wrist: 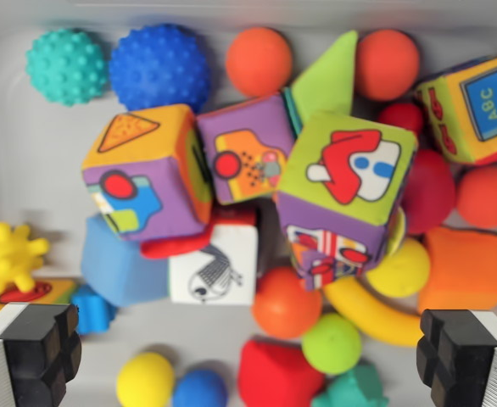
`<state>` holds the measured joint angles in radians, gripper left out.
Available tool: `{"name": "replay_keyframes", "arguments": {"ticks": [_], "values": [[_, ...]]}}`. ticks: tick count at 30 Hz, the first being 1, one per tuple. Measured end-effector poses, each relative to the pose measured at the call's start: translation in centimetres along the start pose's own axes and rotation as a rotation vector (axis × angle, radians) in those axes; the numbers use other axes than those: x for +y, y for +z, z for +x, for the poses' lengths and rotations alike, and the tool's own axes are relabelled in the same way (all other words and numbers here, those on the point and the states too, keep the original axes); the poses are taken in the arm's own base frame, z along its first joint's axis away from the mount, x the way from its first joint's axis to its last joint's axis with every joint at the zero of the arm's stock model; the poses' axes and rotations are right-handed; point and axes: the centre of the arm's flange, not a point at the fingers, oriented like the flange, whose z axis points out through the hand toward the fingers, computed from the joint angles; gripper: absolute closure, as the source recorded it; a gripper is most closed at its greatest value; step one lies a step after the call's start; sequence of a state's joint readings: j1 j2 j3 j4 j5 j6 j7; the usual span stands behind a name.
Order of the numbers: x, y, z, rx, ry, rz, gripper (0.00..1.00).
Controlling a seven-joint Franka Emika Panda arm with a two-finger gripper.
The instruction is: Pick an object from the bin
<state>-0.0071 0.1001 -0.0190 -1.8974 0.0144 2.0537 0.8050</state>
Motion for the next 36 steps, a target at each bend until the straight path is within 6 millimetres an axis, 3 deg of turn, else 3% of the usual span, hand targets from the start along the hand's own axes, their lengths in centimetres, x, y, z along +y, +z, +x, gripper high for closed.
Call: {"name": "replay_keyframes", "arguments": {"ticks": [36], "values": [[0.07, 0.33, 0.00, -0.004, -0.048, -0.004, 0.00]]}}
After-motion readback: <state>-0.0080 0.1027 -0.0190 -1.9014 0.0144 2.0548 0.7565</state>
